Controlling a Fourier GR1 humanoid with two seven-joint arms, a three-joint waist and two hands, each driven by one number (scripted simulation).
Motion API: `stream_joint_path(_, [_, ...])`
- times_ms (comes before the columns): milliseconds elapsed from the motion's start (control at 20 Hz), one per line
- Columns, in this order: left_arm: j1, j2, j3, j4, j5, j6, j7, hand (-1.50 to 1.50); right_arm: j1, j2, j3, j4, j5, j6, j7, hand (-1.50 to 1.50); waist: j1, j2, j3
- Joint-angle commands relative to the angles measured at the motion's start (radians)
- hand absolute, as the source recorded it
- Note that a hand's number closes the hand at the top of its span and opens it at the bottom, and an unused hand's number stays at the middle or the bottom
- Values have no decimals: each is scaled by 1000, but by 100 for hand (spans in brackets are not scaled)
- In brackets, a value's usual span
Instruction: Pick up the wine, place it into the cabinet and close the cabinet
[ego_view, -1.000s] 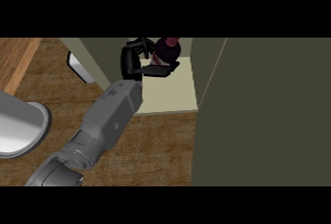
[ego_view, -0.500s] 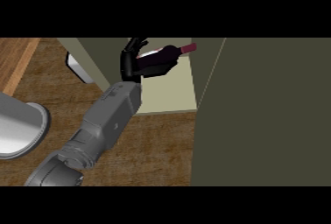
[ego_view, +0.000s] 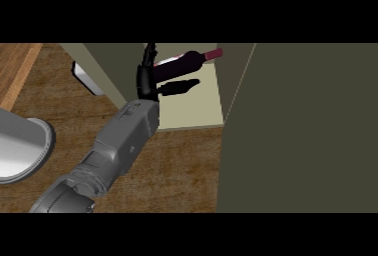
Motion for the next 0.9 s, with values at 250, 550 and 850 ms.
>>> stream_joint_path(250, [54,18,37,-8,14,-15,-79,-150,12,-16,-22,-52,-65,11,25,-150,0,7,-3])
stream_joint_path(550, [69,8,32,-7,0,-75,-93,-150,19,-23,-41,-45,-85,22,17,-150,3,6,-3])
stream_joint_path(850, [71,19,25,1,-16,-130,-99,-150,21,-1,26,-80,-21,-8,40,-150,2,4,-4])
